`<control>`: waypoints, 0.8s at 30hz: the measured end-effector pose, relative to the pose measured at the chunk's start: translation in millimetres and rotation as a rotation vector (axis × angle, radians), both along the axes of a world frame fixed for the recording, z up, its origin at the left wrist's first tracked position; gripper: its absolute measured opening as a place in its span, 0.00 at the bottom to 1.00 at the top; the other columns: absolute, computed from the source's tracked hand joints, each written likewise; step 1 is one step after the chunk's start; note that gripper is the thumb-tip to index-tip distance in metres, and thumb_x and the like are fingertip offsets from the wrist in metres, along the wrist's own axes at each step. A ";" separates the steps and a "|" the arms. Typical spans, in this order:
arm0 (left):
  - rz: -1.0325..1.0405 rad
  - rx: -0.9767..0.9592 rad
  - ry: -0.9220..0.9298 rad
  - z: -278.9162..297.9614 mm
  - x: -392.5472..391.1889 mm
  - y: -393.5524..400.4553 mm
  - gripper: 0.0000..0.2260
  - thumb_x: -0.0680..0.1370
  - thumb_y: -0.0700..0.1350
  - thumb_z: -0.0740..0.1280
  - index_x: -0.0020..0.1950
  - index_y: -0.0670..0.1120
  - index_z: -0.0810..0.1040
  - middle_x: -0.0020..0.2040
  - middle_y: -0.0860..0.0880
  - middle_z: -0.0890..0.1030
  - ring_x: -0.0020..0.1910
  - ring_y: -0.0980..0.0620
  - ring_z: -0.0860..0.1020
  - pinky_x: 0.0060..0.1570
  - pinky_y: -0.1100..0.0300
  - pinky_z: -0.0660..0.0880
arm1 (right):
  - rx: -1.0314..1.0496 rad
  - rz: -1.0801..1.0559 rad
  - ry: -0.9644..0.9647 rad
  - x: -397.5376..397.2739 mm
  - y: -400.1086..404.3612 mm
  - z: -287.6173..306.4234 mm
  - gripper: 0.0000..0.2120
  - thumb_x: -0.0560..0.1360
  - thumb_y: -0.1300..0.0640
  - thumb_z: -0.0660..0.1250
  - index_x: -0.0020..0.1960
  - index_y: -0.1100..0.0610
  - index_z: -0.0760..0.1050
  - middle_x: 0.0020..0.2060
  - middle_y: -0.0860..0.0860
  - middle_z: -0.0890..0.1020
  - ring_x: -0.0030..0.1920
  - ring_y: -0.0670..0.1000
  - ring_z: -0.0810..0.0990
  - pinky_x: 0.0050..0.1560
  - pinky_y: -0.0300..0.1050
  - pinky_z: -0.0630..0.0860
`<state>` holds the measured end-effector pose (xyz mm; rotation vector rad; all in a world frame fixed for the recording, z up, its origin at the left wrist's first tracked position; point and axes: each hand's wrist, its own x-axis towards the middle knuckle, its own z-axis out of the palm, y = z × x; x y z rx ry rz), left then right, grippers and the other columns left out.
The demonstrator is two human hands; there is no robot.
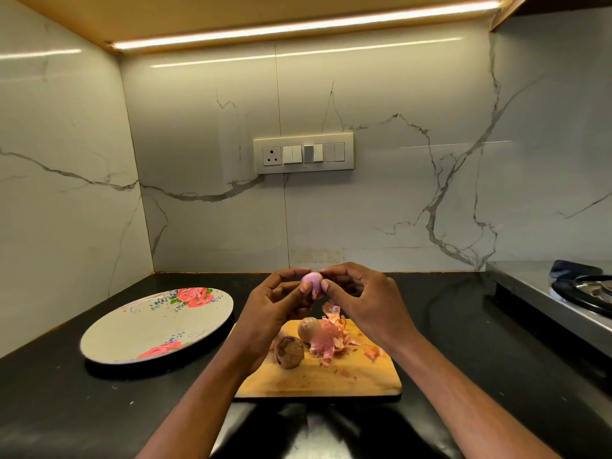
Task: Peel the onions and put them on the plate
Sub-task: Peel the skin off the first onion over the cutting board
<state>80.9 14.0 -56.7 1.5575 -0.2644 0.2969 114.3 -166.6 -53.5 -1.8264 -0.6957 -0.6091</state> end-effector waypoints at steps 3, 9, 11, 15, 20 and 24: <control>0.025 0.034 -0.026 -0.1 0.2 -0.1 0.20 0.70 0.52 0.73 0.62 0.51 0.79 0.56 0.49 0.85 0.56 0.52 0.83 0.55 0.55 0.81 | -0.008 -0.016 -0.017 -0.8 1.3 -0.6 0.12 0.75 0.49 0.74 0.56 0.51 0.84 0.46 0.43 0.86 0.47 0.39 0.84 0.49 0.35 0.82; 0.044 0.054 -0.051 -0.1 -0.5 0.1 0.20 0.69 0.52 0.73 0.60 0.51 0.81 0.57 0.49 0.84 0.57 0.52 0.82 0.54 0.57 0.81 | -0.012 -0.045 -0.055 -1.6 3.7 -2.3 0.09 0.75 0.52 0.74 0.55 0.51 0.84 0.44 0.42 0.86 0.46 0.37 0.83 0.46 0.31 0.80; 0.048 0.063 -0.058 -0.5 -0.3 0.8 0.19 0.70 0.52 0.74 0.60 0.51 0.81 0.56 0.50 0.84 0.57 0.52 0.82 0.53 0.58 0.81 | -0.012 -0.046 -0.054 -1.3 3.7 -3.0 0.09 0.75 0.52 0.74 0.54 0.51 0.84 0.44 0.42 0.86 0.46 0.37 0.83 0.46 0.31 0.80; 0.055 0.084 -0.069 -1.5 0.1 1.2 0.19 0.70 0.52 0.73 0.60 0.51 0.81 0.56 0.51 0.84 0.57 0.53 0.82 0.54 0.58 0.81 | -0.002 -0.043 -0.050 -1.9 4.6 -3.4 0.09 0.75 0.52 0.74 0.54 0.51 0.84 0.44 0.42 0.86 0.45 0.37 0.83 0.45 0.31 0.79; 0.045 0.084 -0.068 -1.6 0.6 1.8 0.19 0.70 0.53 0.73 0.60 0.51 0.81 0.57 0.51 0.84 0.58 0.52 0.81 0.56 0.55 0.81 | 0.028 -0.051 -0.036 -1.0 5.2 -3.4 0.06 0.75 0.56 0.74 0.53 0.52 0.84 0.43 0.43 0.86 0.45 0.38 0.84 0.45 0.31 0.80; 0.038 0.079 -0.065 -1.4 0.8 0.8 0.20 0.69 0.54 0.73 0.60 0.53 0.81 0.57 0.51 0.84 0.58 0.51 0.81 0.58 0.54 0.81 | 0.032 -0.081 -0.037 2.6 2.6 -4.7 0.07 0.76 0.61 0.73 0.53 0.52 0.84 0.43 0.44 0.86 0.45 0.40 0.84 0.46 0.34 0.81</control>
